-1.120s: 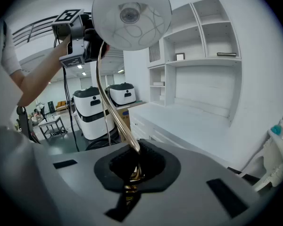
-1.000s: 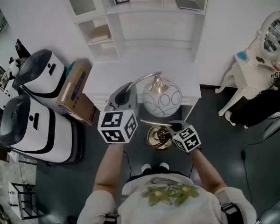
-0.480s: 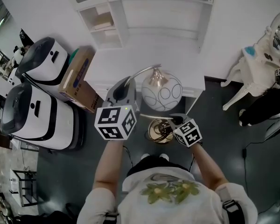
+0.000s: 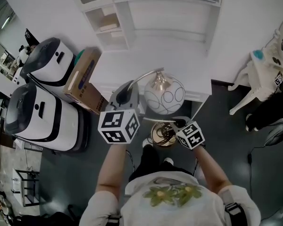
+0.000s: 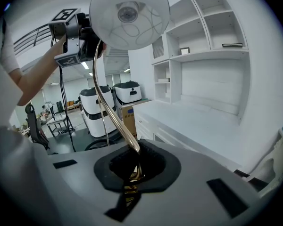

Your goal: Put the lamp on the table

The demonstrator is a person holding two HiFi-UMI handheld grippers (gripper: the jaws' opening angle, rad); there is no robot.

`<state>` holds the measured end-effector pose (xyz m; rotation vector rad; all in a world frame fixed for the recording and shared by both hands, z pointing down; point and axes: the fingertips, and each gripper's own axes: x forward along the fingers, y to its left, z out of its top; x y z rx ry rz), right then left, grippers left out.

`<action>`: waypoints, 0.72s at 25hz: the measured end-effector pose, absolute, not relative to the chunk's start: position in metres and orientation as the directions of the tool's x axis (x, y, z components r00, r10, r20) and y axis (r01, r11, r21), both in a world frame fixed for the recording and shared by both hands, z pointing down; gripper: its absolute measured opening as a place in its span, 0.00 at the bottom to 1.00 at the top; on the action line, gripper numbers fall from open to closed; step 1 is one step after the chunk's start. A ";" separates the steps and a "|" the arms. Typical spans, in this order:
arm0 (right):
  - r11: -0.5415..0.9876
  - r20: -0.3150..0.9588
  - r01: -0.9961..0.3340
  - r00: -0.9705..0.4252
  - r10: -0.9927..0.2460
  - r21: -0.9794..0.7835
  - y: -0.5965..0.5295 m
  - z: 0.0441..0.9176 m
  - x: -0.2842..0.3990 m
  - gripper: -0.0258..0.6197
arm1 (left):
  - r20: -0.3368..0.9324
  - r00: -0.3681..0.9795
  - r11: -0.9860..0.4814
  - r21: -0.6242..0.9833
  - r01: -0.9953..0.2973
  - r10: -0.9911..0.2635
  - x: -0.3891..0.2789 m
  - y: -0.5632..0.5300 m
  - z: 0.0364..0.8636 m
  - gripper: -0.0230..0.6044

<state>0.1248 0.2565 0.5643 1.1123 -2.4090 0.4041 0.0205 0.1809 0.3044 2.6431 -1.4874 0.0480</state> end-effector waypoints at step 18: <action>0.595 0.569 -0.800 -0.523 -0.634 -0.073 0.167 0.581 0.117 0.09 | 0.094 0.571 -0.559 0.130 -0.819 -0.816 0.008 0.084 0.323 0.08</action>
